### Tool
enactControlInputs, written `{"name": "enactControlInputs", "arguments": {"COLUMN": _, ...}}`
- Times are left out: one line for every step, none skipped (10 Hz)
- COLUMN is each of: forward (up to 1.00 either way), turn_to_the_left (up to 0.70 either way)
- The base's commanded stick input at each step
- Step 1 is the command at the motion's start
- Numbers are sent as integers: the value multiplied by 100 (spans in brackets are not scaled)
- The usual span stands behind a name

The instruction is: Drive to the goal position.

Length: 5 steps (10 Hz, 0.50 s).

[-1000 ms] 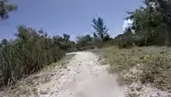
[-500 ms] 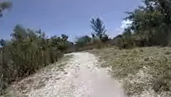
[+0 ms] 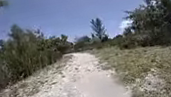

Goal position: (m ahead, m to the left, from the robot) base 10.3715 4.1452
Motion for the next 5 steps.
{"name": "enactControlInputs", "arguments": {"forward": 50, "turn_to_the_left": 0}}
{"name": "enactControlInputs", "arguments": {"forward": 50, "turn_to_the_left": 0}}
{"name": "enactControlInputs", "arguments": {"forward": 50, "turn_to_the_left": 0}}
{"name": "enactControlInputs", "arguments": {"forward": 50, "turn_to_the_left": 0}}
{"name": "enactControlInputs", "arguments": {"forward": 50, "turn_to_the_left": 0}}
